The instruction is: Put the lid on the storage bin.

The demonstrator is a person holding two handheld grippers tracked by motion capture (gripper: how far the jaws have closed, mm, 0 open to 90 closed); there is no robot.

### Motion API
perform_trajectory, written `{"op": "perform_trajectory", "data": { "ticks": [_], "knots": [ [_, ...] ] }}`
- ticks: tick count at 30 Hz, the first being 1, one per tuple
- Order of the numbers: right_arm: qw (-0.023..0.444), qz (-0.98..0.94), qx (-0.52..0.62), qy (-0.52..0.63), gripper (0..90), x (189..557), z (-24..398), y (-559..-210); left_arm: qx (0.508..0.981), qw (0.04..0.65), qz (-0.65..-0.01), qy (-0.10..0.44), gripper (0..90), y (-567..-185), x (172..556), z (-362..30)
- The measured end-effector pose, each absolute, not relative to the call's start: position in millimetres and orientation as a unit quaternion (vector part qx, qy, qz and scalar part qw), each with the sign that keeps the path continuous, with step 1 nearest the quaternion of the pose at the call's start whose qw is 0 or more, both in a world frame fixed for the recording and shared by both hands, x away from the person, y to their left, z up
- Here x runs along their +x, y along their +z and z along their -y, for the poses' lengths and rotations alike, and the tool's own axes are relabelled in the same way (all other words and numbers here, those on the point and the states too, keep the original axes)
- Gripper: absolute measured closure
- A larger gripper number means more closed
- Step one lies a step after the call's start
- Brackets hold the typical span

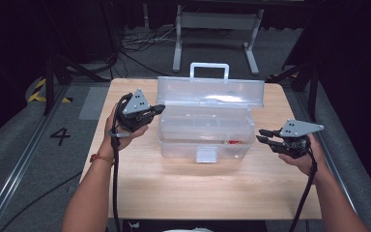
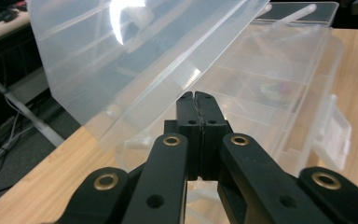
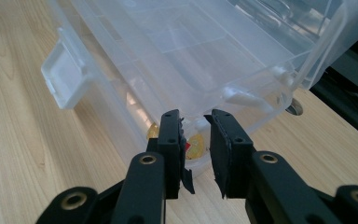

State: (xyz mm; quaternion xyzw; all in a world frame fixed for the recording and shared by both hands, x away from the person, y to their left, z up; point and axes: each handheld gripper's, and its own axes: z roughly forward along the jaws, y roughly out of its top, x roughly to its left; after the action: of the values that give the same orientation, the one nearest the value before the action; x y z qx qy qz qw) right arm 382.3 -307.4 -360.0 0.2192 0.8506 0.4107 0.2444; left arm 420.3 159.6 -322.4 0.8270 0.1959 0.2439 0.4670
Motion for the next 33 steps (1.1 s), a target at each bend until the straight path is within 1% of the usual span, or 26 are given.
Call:
{"op": "perform_trajectory", "data": {
  "ticks": [6,23,33],
  "knots": [
    [0.243,-0.85,0.222,0.411,74.8,382.4,307.7,-361.3,0.832,0.463,-0.197,0.234,90.0,-328.2,414.3,-159.5],
    [0.24,-0.853,0.225,0.405,74.6,384.7,303.9,-368.8,0.841,0.45,-0.192,0.232,90.0,-338.2,402.5,-157.8],
    [0.24,-0.853,0.234,0.401,70.0,387.2,304.1,-372.8,0.849,0.436,-0.192,0.23,90.0,-343.7,396.9,-158.7]
  ]
}}
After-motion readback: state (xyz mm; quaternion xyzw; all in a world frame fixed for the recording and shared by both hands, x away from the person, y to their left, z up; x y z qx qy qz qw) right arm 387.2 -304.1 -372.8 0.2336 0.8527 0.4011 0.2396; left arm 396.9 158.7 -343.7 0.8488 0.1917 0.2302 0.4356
